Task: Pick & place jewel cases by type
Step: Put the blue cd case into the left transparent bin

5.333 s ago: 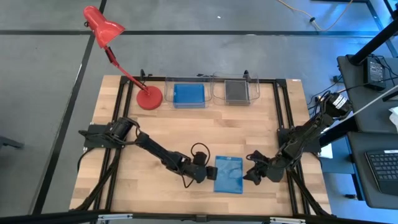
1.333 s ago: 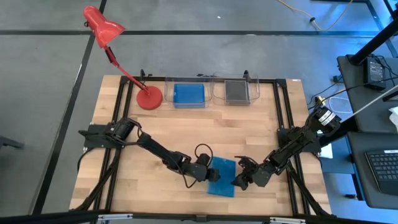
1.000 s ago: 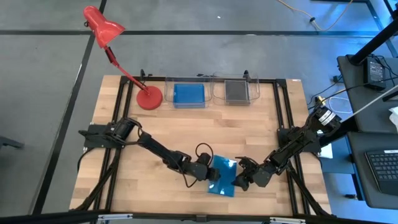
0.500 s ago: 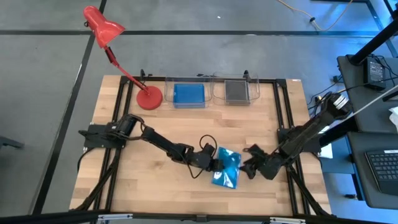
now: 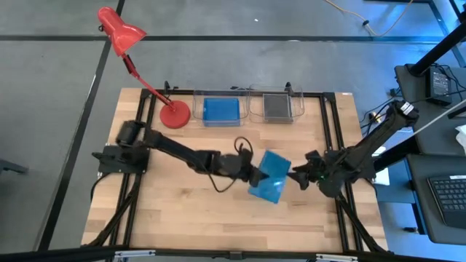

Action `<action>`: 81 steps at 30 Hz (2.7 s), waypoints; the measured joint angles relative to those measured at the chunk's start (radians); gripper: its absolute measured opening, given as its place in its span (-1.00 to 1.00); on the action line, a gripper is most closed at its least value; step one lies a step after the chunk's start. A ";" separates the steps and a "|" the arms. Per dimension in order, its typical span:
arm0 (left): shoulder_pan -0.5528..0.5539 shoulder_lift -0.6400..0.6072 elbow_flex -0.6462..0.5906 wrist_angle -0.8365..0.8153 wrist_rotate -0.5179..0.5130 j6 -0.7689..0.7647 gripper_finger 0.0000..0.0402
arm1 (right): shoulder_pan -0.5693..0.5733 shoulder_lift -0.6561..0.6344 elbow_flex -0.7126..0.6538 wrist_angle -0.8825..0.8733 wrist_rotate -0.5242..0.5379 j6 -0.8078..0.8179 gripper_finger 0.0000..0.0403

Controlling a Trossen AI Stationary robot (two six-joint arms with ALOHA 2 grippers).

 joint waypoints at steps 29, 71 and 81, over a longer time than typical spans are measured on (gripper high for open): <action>-0.051 -0.556 0.005 -0.301 -0.698 0.339 -0.84 | -0.611 -0.087 0.125 0.078 -0.149 -0.901 0.26; 0.340 -0.011 0.007 -0.816 -1.075 -1.127 -0.87 | -0.954 -0.324 0.125 -0.039 -0.617 -1.497 0.26; 0.390 0.000 0.007 -0.839 -0.982 -1.136 -0.84 | -0.954 -0.324 0.125 -0.020 -0.609 -1.498 0.27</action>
